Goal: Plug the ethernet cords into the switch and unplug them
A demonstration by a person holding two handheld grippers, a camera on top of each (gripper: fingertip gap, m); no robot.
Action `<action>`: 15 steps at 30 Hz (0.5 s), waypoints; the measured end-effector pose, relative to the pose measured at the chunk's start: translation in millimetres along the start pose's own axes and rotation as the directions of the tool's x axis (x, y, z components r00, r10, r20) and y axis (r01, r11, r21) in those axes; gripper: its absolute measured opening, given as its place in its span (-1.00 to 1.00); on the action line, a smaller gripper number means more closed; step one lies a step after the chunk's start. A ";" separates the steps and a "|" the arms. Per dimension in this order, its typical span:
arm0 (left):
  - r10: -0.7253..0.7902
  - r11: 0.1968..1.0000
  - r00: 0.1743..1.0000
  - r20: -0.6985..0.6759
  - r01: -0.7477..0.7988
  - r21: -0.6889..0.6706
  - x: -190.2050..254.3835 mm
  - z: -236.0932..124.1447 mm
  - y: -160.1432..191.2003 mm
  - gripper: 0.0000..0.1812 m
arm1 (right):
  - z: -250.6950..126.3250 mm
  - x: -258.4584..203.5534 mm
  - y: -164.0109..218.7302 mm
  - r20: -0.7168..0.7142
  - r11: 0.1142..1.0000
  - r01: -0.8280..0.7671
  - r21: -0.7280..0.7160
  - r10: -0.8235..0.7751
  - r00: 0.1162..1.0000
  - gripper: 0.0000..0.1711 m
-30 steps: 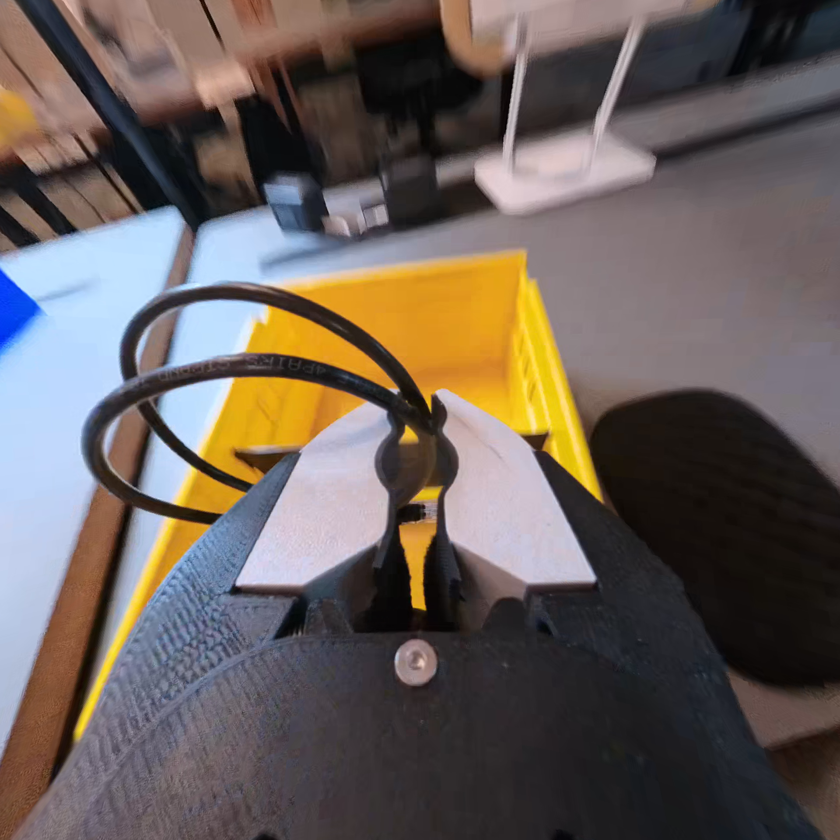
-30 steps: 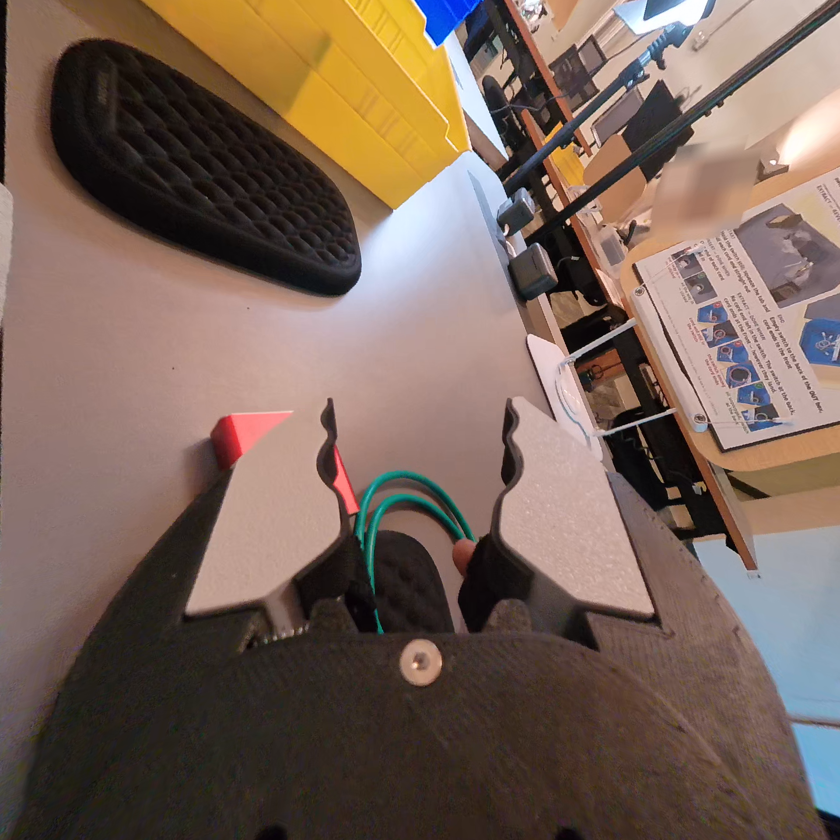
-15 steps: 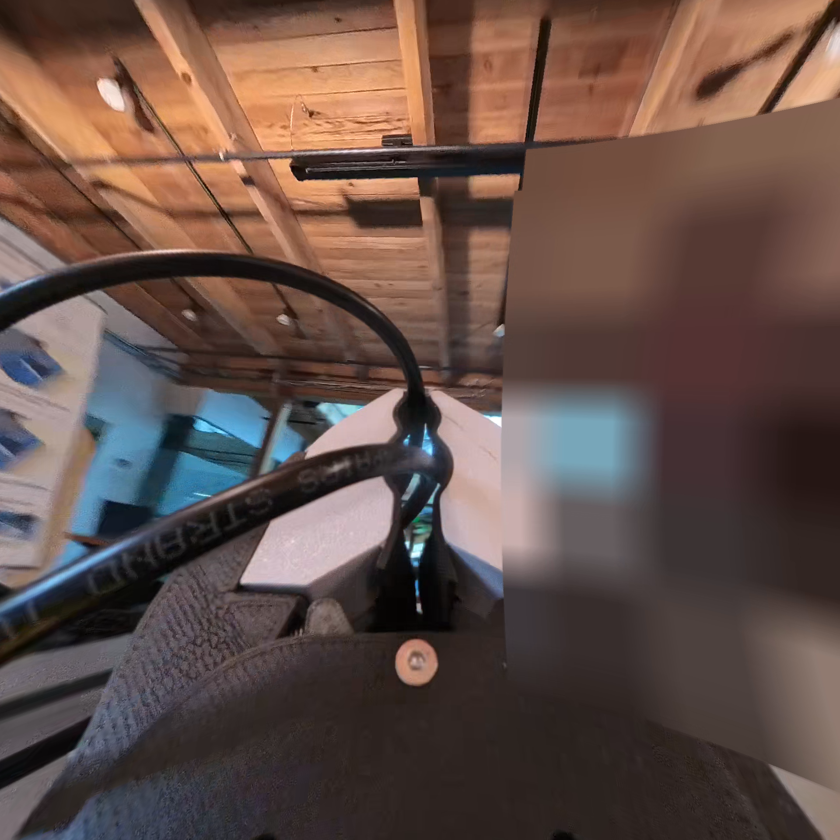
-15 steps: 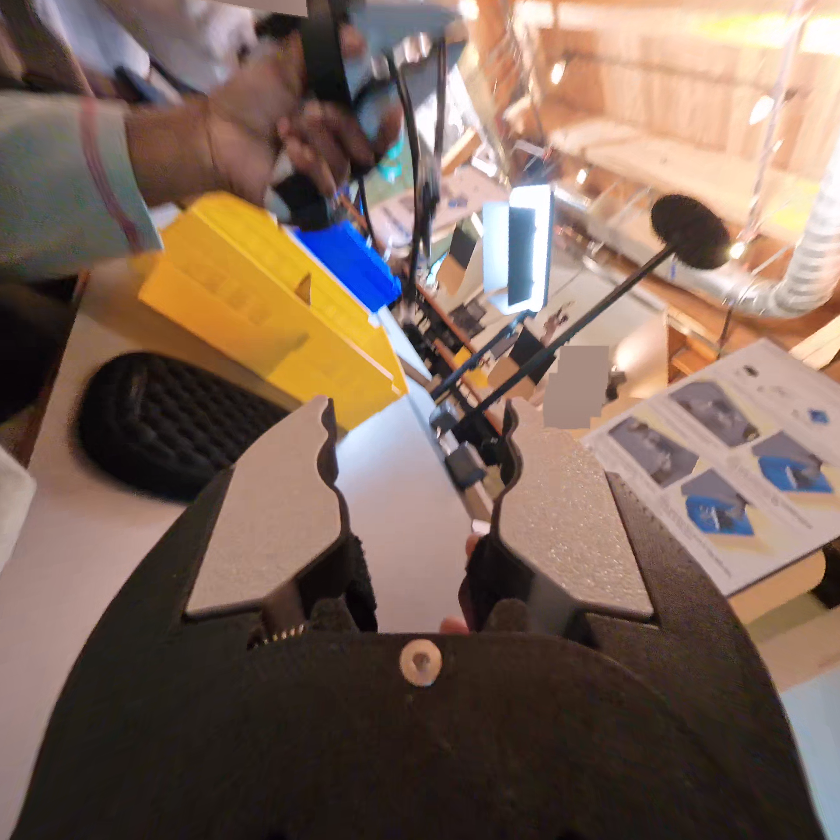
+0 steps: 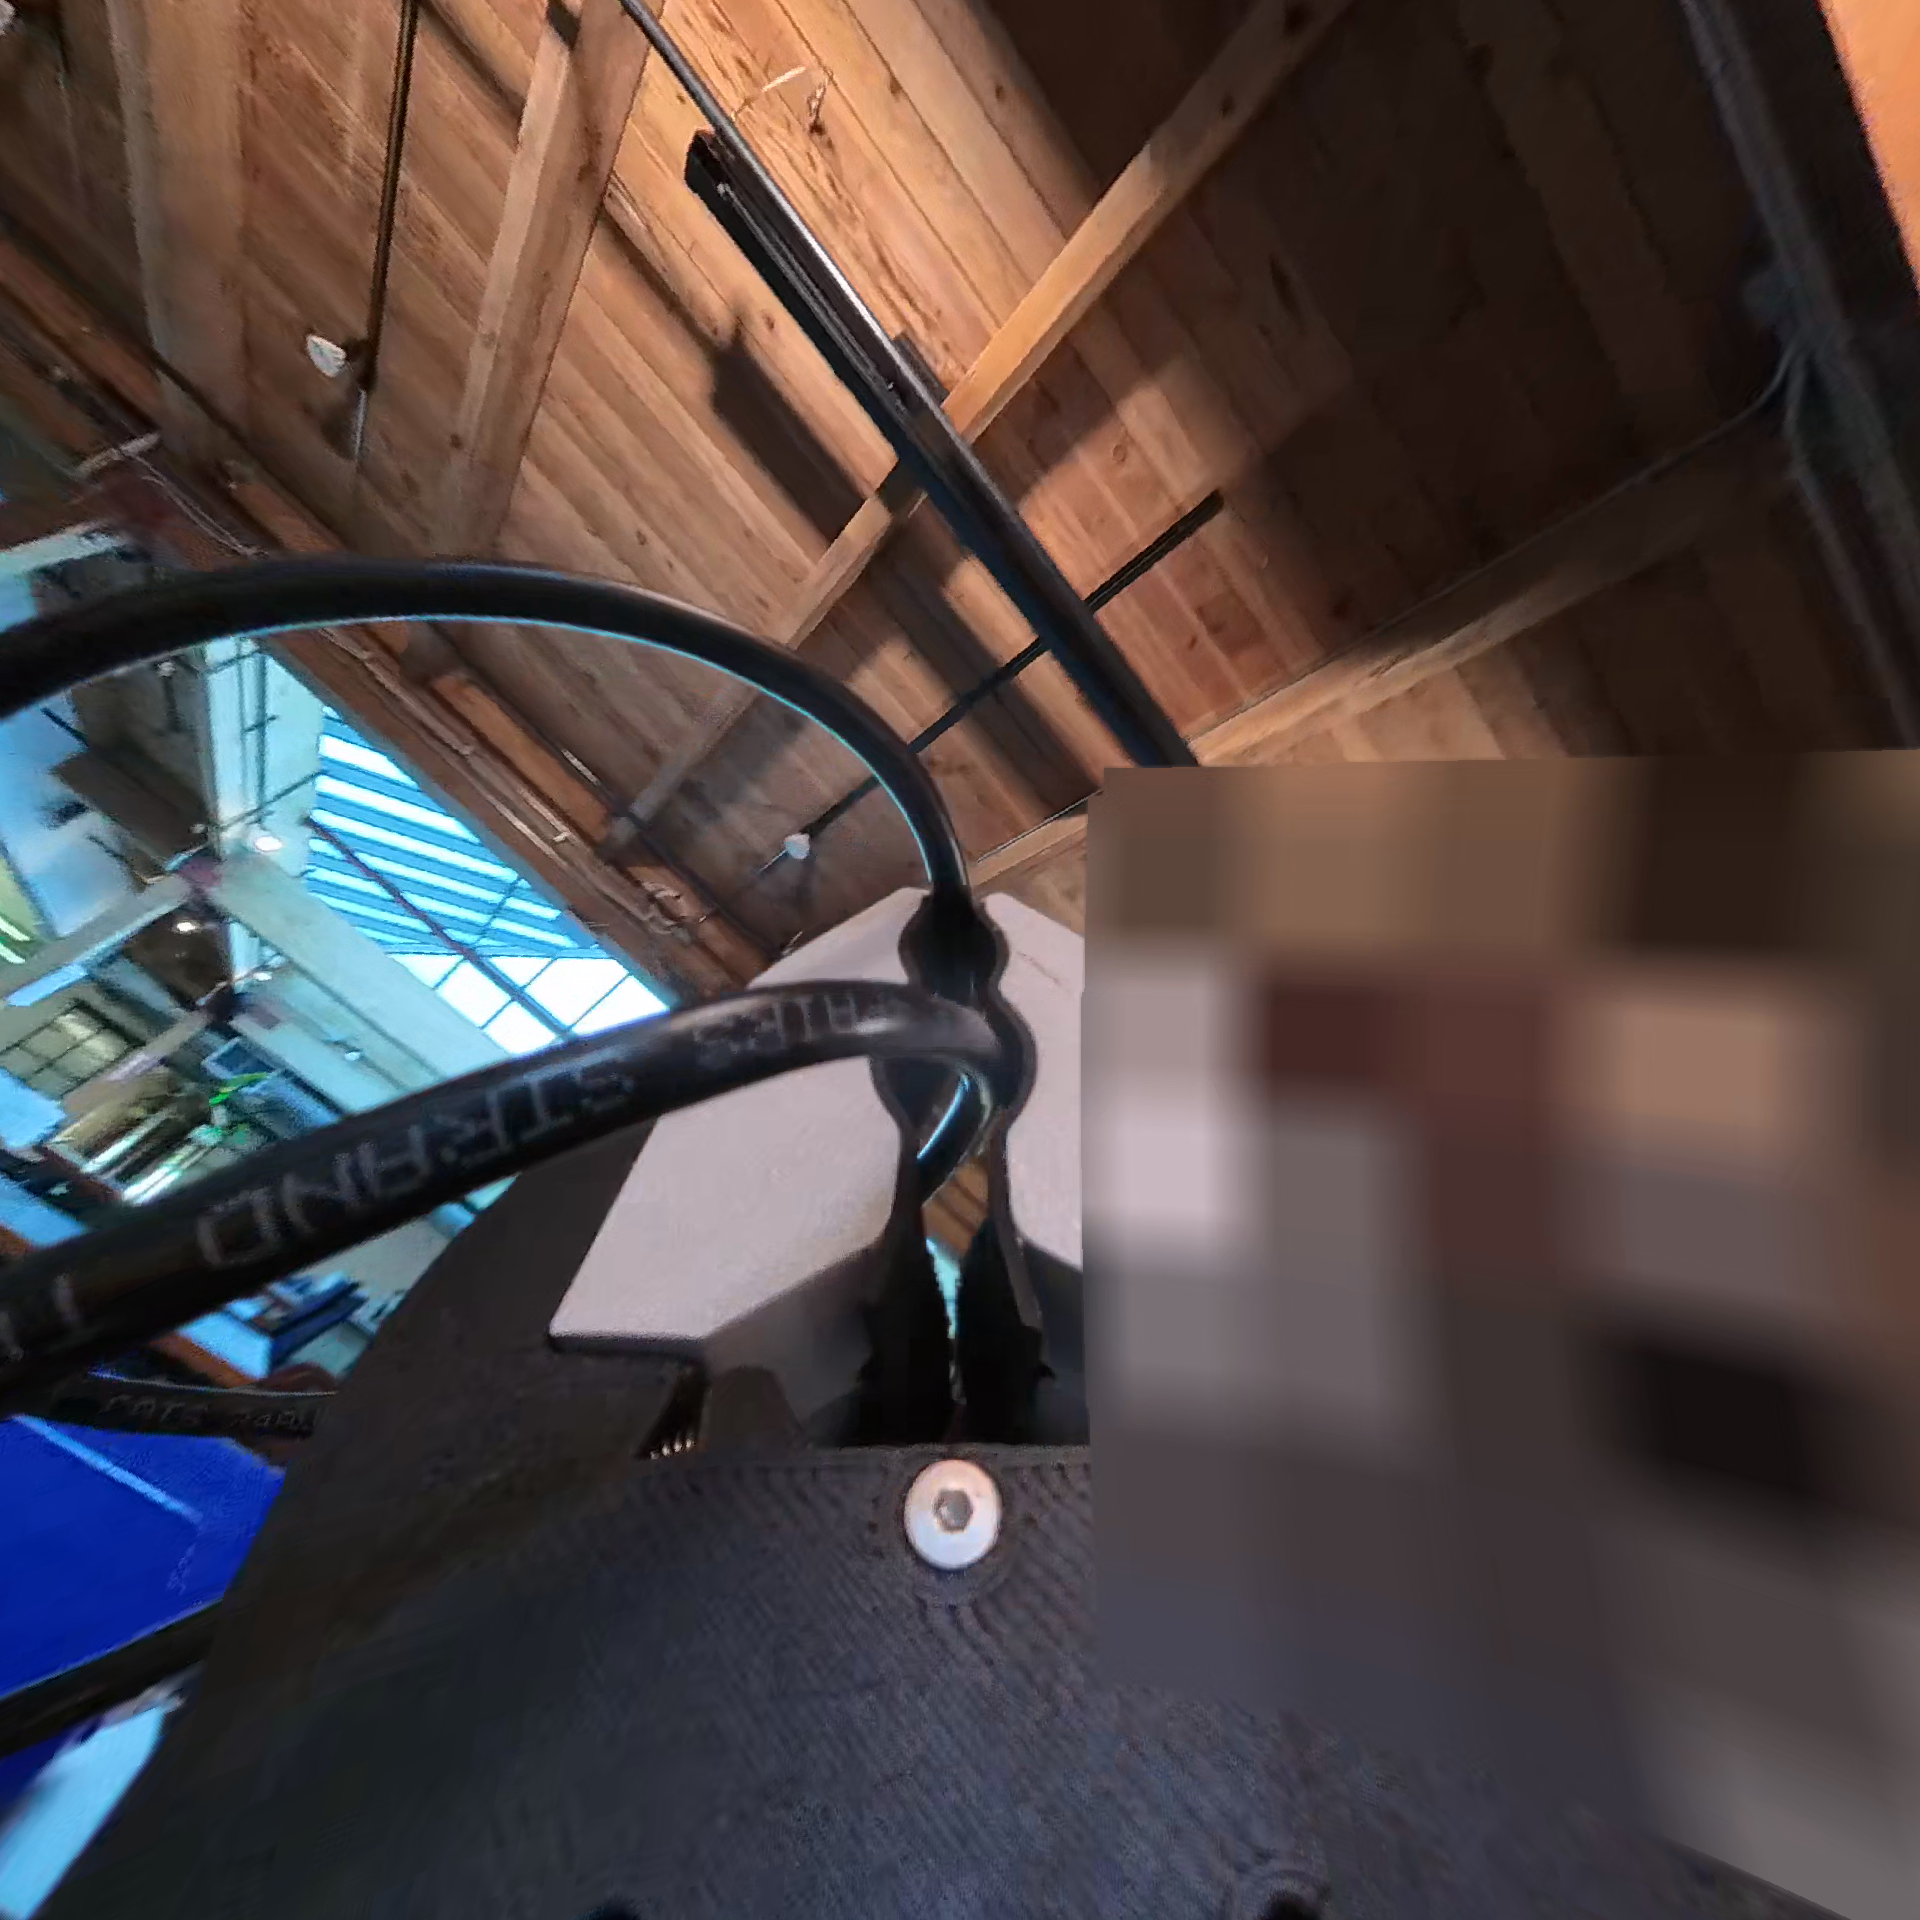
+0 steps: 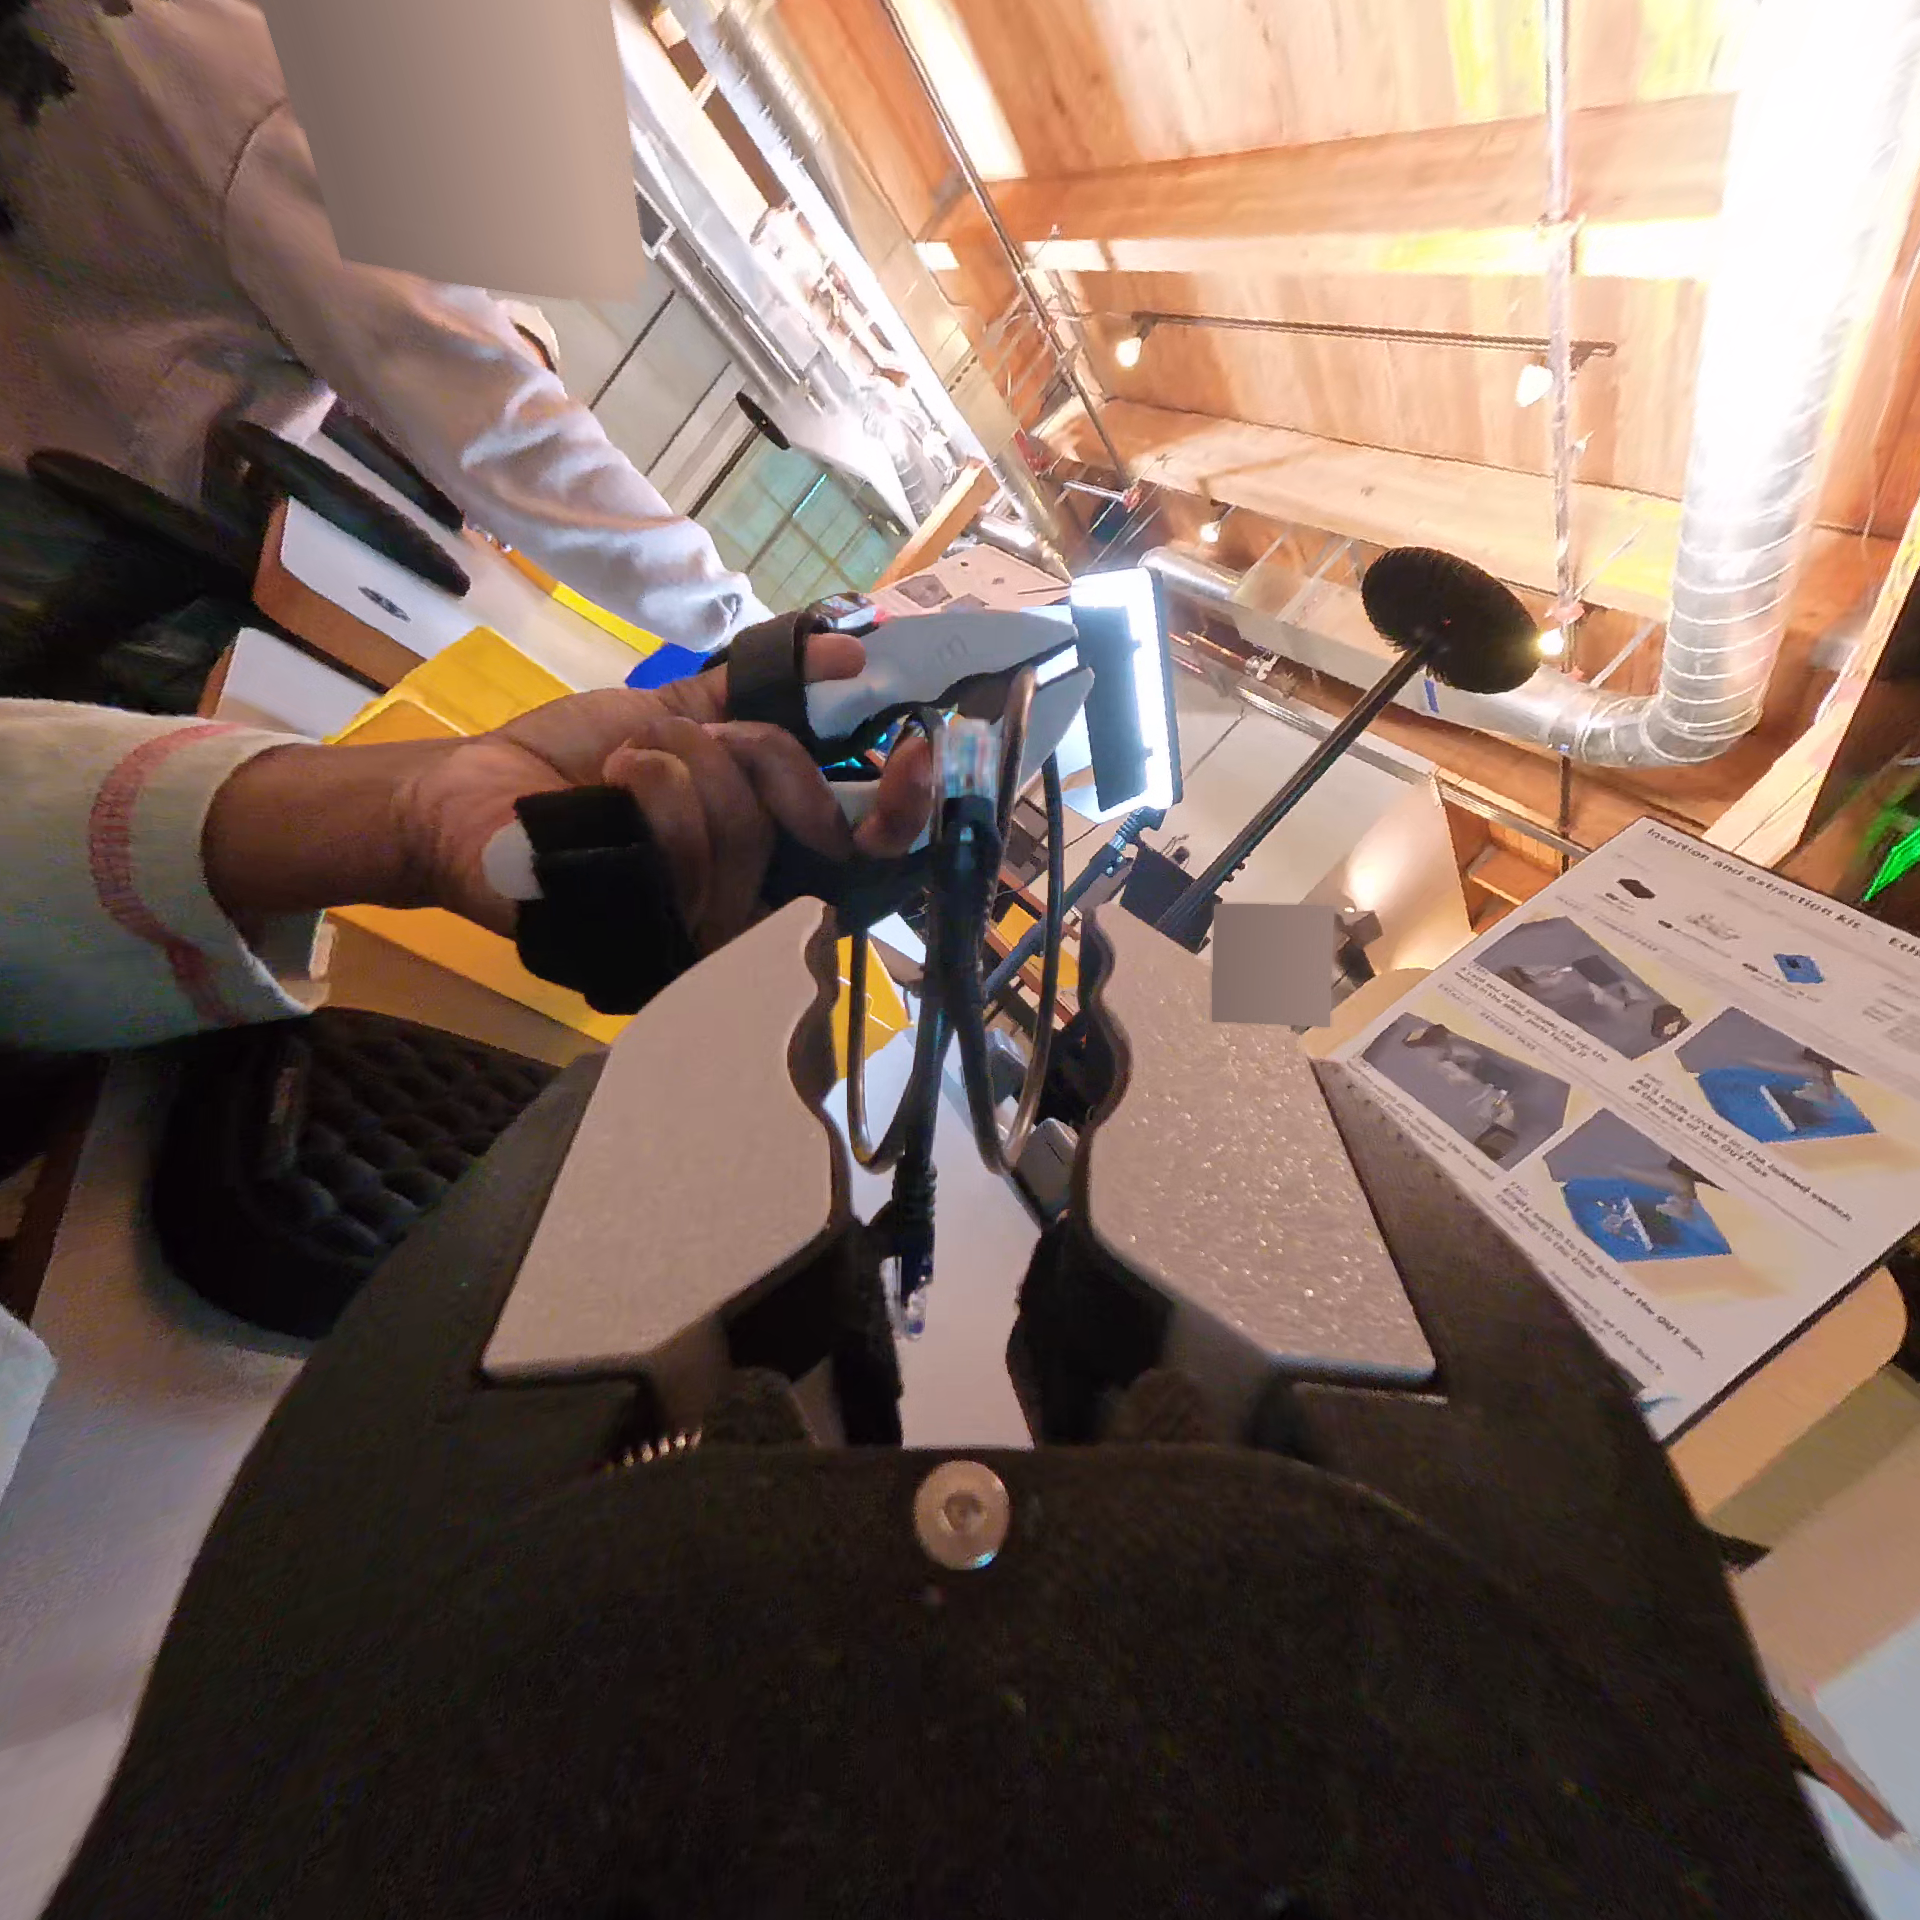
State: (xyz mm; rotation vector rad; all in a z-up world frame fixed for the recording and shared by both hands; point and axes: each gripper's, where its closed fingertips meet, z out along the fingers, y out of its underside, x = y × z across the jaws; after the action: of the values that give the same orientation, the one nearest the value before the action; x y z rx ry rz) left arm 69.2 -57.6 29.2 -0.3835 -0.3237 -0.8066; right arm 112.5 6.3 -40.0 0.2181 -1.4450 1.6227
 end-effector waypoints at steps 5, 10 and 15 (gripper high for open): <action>-0.026 0.991 0.999 -0.047 0.032 0.132 2.4 -6.9 -17.1 -0.94 | -5.4 7.4 32.1 -0.014 0.991 0.020 -0.131 -0.022 1.000 -0.47; -0.042 0.979 0.999 0.004 0.040 0.198 -2.0 -10.2 -26.2 -0.94 | -4.1 0.8 61.1 0.008 0.973 0.047 -0.225 -0.046 0.999 -0.46; -0.076 0.967 0.997 0.020 0.069 0.244 -6.4 -11.5 -26.9 -0.94 | 2.7 -10.2 82.5 0.019 0.941 0.162 -0.298 -0.164 0.986 -0.53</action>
State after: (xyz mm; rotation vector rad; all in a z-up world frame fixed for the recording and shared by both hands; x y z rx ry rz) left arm 46.4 -75.6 21.9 -0.1545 -0.4612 -0.8229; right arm 58.3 8.4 -103.1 0.1542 -1.6016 1.2521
